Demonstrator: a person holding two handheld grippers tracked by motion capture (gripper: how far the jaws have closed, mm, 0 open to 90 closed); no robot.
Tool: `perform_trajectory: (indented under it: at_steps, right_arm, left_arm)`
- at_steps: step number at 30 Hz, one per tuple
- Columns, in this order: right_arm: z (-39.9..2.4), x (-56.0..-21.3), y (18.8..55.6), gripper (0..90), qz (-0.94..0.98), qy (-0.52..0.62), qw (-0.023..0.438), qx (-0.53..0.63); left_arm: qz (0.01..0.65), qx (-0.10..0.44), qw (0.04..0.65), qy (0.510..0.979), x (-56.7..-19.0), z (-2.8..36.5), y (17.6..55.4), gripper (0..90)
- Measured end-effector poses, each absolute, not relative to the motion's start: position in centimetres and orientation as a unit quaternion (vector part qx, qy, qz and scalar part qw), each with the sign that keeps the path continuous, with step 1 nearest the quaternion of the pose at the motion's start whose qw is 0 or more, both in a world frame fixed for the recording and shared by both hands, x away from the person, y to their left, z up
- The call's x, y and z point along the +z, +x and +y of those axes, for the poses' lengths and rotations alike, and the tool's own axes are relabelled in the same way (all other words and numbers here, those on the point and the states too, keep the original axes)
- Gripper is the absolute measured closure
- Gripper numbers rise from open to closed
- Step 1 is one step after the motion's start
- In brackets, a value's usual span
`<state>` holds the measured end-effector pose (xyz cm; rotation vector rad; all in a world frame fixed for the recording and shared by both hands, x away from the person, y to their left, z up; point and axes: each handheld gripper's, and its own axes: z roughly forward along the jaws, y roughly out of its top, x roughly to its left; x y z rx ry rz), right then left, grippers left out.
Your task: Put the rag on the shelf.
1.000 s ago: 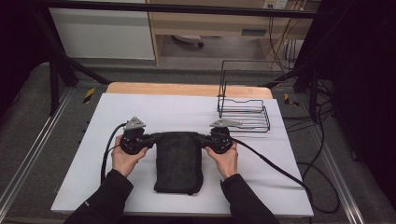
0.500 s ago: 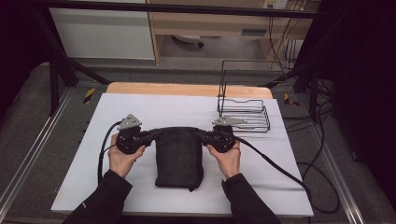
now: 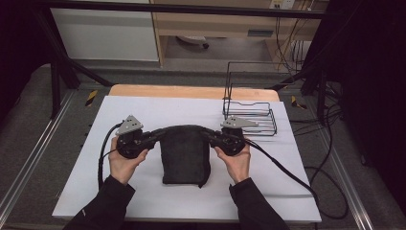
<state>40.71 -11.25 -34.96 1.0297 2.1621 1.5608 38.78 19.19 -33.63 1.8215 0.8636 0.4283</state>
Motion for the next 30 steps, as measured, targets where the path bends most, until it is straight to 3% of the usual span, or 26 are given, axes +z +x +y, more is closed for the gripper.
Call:
perform_trajectory:
  at_steps: [30]
  right_arm:
    - [-12.9, -31.2, 38.6, 79.8, 0.728, 0.33, 0.206, 0.565]
  left_arm:
    - [0.329, 0.207, 0.56, 0.732, -30.7, 17.8, 37.6, 81.9]
